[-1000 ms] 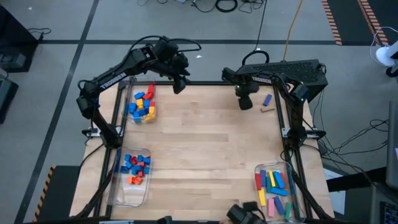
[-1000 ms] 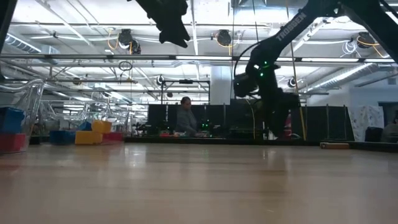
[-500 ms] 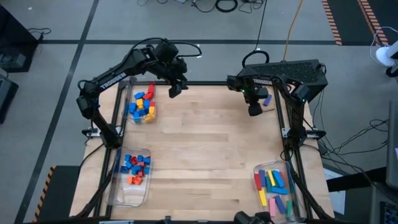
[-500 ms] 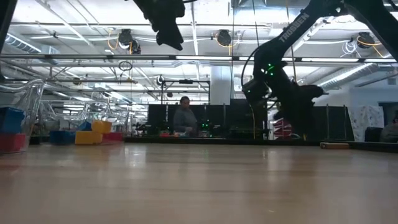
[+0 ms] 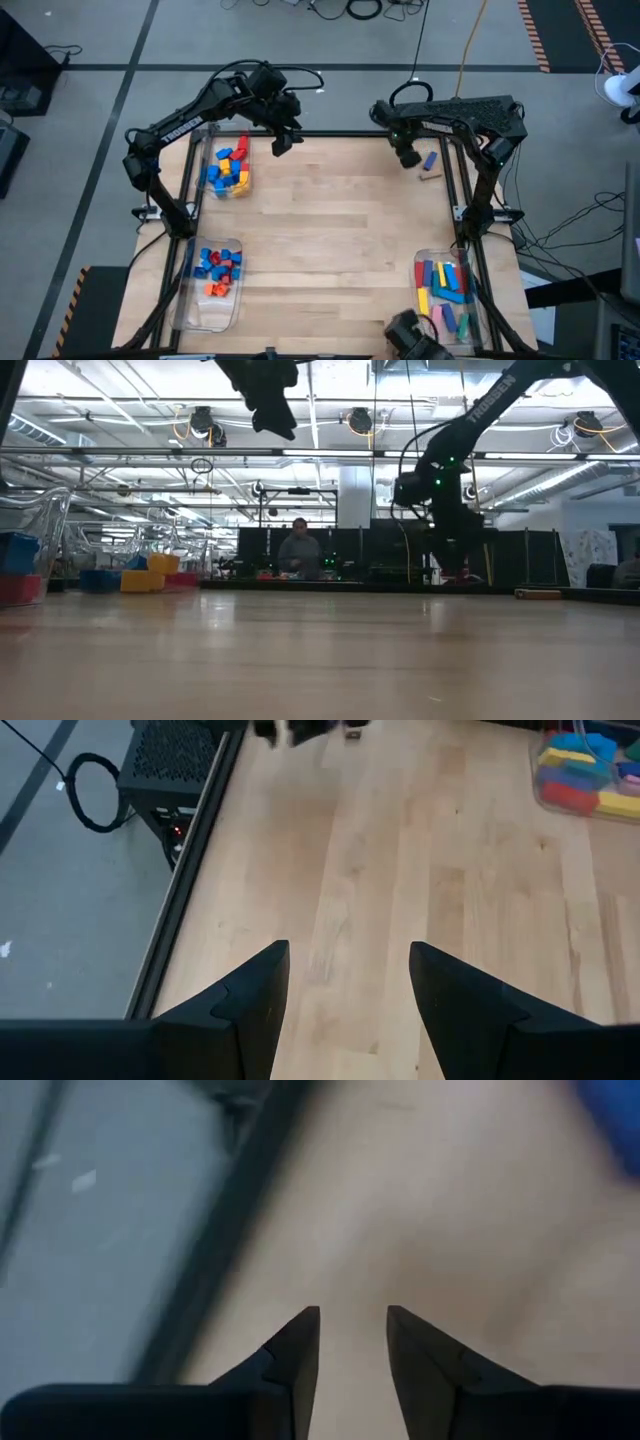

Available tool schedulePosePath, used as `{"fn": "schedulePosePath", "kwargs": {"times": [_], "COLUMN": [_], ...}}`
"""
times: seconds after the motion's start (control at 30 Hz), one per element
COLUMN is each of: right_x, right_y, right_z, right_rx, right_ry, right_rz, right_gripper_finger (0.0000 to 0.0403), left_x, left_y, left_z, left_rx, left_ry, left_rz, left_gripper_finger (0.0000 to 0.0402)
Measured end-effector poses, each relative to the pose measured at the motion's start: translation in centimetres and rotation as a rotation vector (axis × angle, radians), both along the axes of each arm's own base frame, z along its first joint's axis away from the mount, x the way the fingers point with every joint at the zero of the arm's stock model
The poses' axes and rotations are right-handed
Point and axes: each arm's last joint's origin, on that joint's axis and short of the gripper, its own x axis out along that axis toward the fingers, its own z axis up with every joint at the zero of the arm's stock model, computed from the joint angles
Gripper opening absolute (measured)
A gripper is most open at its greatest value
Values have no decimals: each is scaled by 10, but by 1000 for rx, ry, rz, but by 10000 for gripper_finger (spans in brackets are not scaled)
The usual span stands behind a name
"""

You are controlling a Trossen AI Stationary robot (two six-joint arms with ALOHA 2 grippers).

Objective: Sort blocks by size
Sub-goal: Put the brown rectangular block into the bottom right transparent bin

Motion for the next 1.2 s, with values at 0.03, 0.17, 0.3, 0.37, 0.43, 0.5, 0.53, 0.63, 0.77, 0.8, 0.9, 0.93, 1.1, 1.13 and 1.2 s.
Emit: {"fn": "schedulePosePath", "kwargs": {"times": [0.03,0.17,0.3,0.37,0.43,0.5,0.53,0.63,0.77,0.8,0.9,0.93,1.1,1.13,1.2], "right_x": [2,-1,-6,-13,-25,-32,-33,-34,-32,-32,-36,-37,-49,-53,-60], "right_y": [-5,4,43,51,60,70,75,85,84,85,87,88,88,88,86], "right_z": [2,18,28,30,27,23,19,-4,-37,-41,-43,-42,-24,-19,-12], "right_rx": [-36,-59,23,93,187,252,282,290,204,185,182,179,88,68,59], "right_ry": [-25,-7,101,191,308,366,363,281,57,30,23,37,115,124,137], "right_rz": [47,39,-288,-293,-305,-307,-308,-305,-281,-280,-276,-272,-245,-249,-265], "right_gripper_finger": [102,95,93,93,93,93,93,93,93,93,93,93,93,93,93], "left_x": [0,1,1,2,2,3,3,3,3,3,3,2,3,3,3], "left_y": [0,1,1,0,-2,-2,-2,-2,-2,-2,-2,-2,-2,-2,-2], "left_z": [0,1,1,1,1,1,1,2,2,2,1,1,1,1,1], "left_rx": [2,9,-5,-9,-12,-12,-10,-5,0,-1,-6,-10,-6,-5,-5], "left_ry": [-4,-18,-19,-19,-15,-14,-16,-23,-27,-26,-17,-11,-18,-20,-19], "left_rz": [0,2,18,20,14,11,11,8,5,5,5,6,6,6,5], "left_gripper_finger": [208,208,208,208,208,208,208,208,208,208,208,208,208,208,208]}}
